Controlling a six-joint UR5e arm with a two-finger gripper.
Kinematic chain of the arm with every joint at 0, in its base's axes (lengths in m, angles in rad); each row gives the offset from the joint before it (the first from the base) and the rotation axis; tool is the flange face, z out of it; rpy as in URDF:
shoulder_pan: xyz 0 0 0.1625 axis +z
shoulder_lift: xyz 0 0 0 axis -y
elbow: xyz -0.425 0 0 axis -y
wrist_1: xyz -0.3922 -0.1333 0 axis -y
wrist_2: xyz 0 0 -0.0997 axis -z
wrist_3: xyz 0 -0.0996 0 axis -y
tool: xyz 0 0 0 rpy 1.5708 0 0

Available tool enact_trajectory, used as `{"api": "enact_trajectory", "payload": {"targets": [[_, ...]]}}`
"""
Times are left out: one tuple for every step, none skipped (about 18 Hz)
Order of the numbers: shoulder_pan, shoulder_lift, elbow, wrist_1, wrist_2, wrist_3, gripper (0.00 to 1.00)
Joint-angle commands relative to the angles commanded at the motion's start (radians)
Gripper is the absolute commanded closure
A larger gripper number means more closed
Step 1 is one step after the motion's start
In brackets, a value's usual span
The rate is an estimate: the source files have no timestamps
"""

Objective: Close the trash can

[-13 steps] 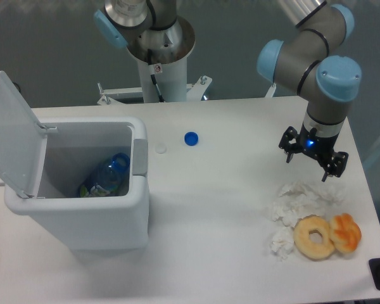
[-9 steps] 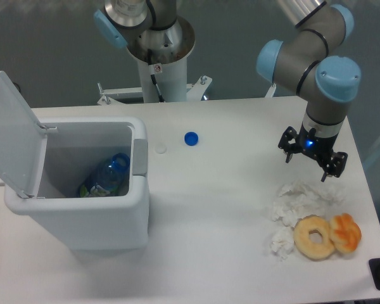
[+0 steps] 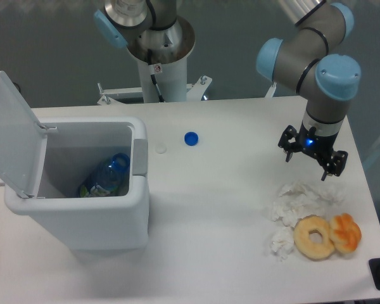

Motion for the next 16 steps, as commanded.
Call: {"api": "enact_trajectory", "payload": {"targets": [[0.000,0.002,0.001,0.000,0.006,-0.003,0.00],[0.005,0.008,0.002,0.000,0.015,-0.003,0.00],[0.006,0.014,0.002,-0.002,0.017,-0.005,0.00],[0.006,0.017,0.002,-0.002,0.018,-0.006,0.00],[0.003,0.025,0.000,-0.002,0.014,-0.014,0.00],[-0.002,0.035,0.001,-0.003,0.011,-0.047,0.00],[-0.011,0.035,0.002,-0.003,0.005,-0.084,0.00],[-0.034,0.037,0.003,-0.002,-0.001,-0.119,0.00],[-0.052,0.038,0.012,-0.002,-0.004,-0.159,0.00],[-0.066,0.048,0.014,-0.003,-0.014,-0.204,0.00],[-0.080,0.075,0.014,-0.009,-0.027,-0.242,0.00],[-0.095,0.096,0.008,-0.017,-0.047,-0.283,0.00],[-0.107,0.116,0.003,-0.031,-0.064,-0.331,0.00],[-0.126,0.159,0.003,-0.058,-0.089,-0.398,0.00],[-0.139,0.184,0.005,-0.073,-0.110,-0.423,0.00],[-0.156,0.210,0.005,-0.089,-0.132,-0.449,0.00]]}}
